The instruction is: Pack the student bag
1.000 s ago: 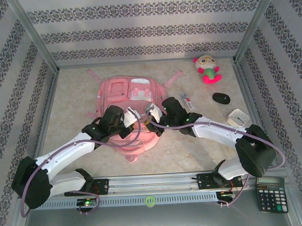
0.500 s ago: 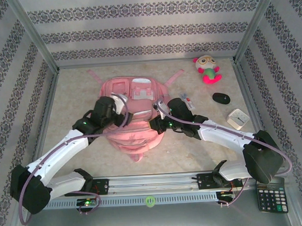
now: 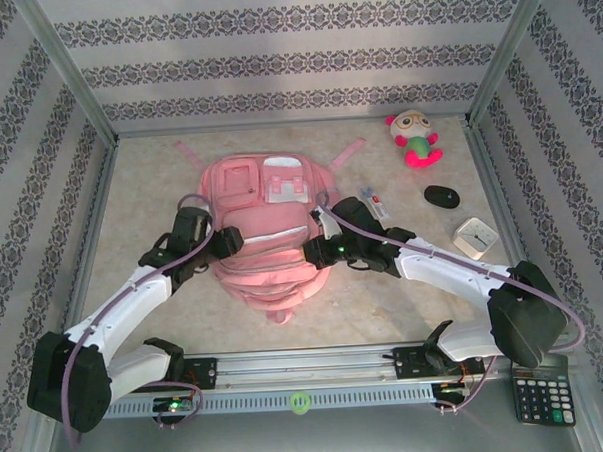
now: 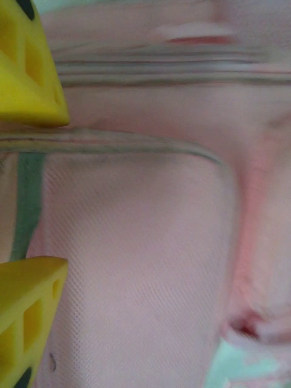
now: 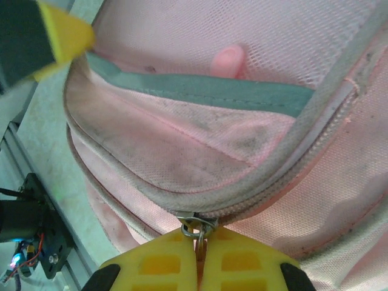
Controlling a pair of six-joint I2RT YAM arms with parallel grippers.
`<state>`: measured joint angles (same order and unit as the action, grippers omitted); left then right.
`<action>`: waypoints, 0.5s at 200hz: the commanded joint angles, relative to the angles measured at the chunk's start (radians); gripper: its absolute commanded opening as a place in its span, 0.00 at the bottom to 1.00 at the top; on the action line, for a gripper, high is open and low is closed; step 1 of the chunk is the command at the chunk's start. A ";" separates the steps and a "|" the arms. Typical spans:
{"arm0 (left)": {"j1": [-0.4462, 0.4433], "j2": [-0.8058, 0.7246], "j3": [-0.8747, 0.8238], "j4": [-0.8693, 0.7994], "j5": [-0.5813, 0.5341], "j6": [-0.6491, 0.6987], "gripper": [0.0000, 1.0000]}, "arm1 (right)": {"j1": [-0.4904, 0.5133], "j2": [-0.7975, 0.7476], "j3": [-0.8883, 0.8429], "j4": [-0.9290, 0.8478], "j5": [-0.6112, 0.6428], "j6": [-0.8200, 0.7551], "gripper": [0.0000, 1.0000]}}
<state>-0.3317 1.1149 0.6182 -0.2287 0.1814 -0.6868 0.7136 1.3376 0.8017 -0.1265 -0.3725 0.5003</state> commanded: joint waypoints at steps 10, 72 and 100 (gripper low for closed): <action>-0.015 0.042 -0.115 0.326 0.227 -0.350 0.41 | 0.018 -0.014 0.040 -0.043 0.094 0.028 0.00; -0.142 0.028 -0.110 0.549 0.073 -0.513 0.15 | 0.173 0.083 0.170 -0.077 0.196 0.063 0.00; -0.199 0.024 -0.079 0.560 0.006 -0.513 0.15 | 0.253 0.145 0.210 -0.011 0.221 0.137 0.00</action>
<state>-0.4755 1.1625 0.5014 0.1474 0.2333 -1.1374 0.8906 1.4414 0.9478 -0.2245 -0.1486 0.5686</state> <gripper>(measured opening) 0.151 0.046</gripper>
